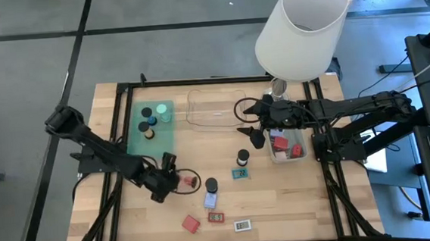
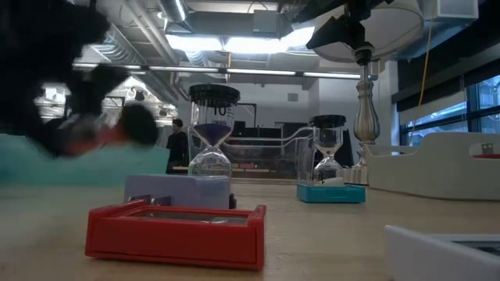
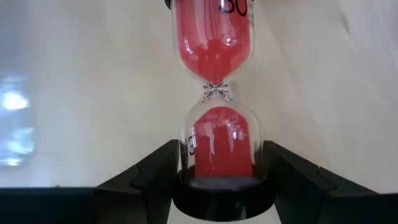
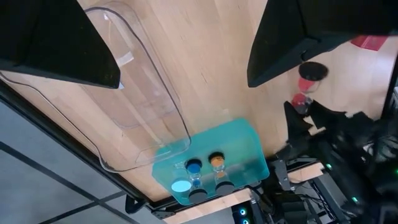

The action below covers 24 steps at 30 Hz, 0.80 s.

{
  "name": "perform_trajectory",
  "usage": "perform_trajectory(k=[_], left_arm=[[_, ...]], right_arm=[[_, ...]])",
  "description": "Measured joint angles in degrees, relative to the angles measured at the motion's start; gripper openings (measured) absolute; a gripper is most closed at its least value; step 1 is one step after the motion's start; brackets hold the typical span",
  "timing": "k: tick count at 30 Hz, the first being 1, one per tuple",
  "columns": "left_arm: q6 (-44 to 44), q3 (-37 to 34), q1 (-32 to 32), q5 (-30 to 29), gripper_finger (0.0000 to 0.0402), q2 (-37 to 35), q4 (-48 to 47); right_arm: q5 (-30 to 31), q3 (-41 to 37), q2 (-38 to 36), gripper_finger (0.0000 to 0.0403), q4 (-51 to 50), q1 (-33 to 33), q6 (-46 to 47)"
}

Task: Pick & Place Office items
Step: Put the black and red hourglass into the green bin

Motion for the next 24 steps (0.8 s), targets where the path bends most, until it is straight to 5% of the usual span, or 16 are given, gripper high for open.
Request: perform_trajectory(k=[8,15,24], left_arm=[[2.35,3.10,0.89,-18.52,0.0206,-8.22,9.00],[2.37,3.10,6.37,-13.71,0.0206,-8.81,21.74],[2.53,3.10,12.32,-5.86,0.0206,-5.91,31.13]], right_arm=[[-5.62,0.02,2.76,0.0354,8.27,1.79,-13.10],[-17.30,0.02,9.31,0.0351,21.86,6.25,-30.94],[-13.20,0.02,11.98,0.0341,26.74,7.55,-31.65]])
